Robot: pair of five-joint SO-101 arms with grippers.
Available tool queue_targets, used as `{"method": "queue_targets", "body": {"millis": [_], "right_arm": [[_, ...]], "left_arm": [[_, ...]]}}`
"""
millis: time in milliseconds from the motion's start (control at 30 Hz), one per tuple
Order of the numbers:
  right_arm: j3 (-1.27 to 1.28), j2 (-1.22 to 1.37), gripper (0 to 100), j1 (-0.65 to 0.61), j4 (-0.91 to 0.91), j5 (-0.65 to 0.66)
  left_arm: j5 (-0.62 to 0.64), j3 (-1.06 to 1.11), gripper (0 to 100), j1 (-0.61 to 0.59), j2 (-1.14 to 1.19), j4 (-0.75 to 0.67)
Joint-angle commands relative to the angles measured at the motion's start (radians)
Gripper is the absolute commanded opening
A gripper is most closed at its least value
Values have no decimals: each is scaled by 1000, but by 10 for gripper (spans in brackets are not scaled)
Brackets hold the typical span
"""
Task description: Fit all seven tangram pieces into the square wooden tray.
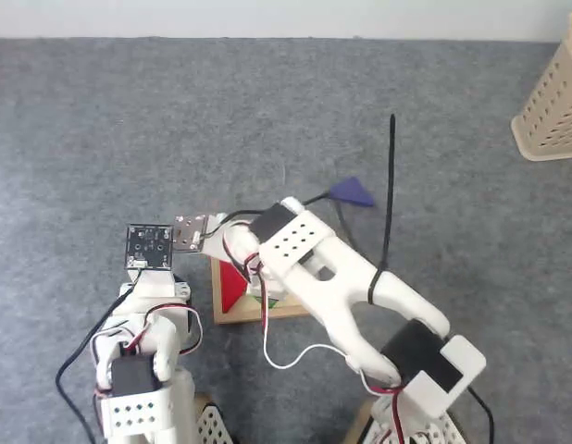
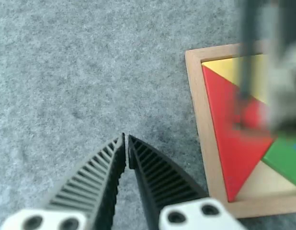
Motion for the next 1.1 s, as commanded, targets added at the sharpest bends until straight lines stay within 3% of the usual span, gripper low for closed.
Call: {"method": "queue_targets", "body": {"millis": [0,233,667,867,1067], "right_arm": [[-55,-4,104,-22,-30,29],[-60,45,104,-65,-42,103],[-60,53,110,-88,-84,107],[-55,54,204,-87,-73,100],[-54,53,209,-87,-67,100]], "left_arm": [[-5,-5,12,-3,-8,2],[-6,-5,12,-3,-8,2],[-6,-5,12,-6,-12,64],[-6,-5,12,-6,-12,64],[-6,-5,12,-5,-12,64]]}}
